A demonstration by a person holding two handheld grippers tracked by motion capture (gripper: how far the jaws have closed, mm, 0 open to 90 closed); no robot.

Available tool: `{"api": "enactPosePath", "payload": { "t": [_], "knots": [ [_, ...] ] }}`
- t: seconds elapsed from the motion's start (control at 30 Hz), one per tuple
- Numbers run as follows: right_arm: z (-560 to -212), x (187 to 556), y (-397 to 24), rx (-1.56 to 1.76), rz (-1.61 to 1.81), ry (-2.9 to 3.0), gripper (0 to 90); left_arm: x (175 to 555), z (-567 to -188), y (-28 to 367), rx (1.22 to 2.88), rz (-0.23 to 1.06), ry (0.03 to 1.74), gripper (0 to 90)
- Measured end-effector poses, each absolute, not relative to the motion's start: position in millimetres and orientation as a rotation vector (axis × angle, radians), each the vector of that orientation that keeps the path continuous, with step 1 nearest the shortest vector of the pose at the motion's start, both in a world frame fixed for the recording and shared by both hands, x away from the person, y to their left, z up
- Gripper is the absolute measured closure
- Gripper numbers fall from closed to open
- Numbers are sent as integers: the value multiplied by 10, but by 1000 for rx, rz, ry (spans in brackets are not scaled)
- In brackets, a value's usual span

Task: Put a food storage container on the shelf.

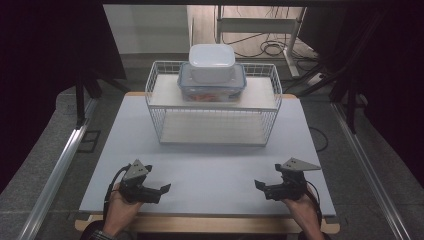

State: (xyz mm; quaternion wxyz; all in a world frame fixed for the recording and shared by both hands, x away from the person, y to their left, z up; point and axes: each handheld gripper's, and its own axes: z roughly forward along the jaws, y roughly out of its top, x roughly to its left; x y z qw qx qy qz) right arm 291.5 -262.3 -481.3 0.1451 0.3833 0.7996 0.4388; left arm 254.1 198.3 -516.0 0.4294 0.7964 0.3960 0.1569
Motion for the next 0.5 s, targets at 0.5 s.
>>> {"api": "enactPosePath", "payload": {
  "t": [0.5],
  "knots": [
    [-5022, 2958, -2630, 1149, 1212, 2362, 0, 2587, -5270, 1976, 2048, 390, 1000, 26]
  ]
}}
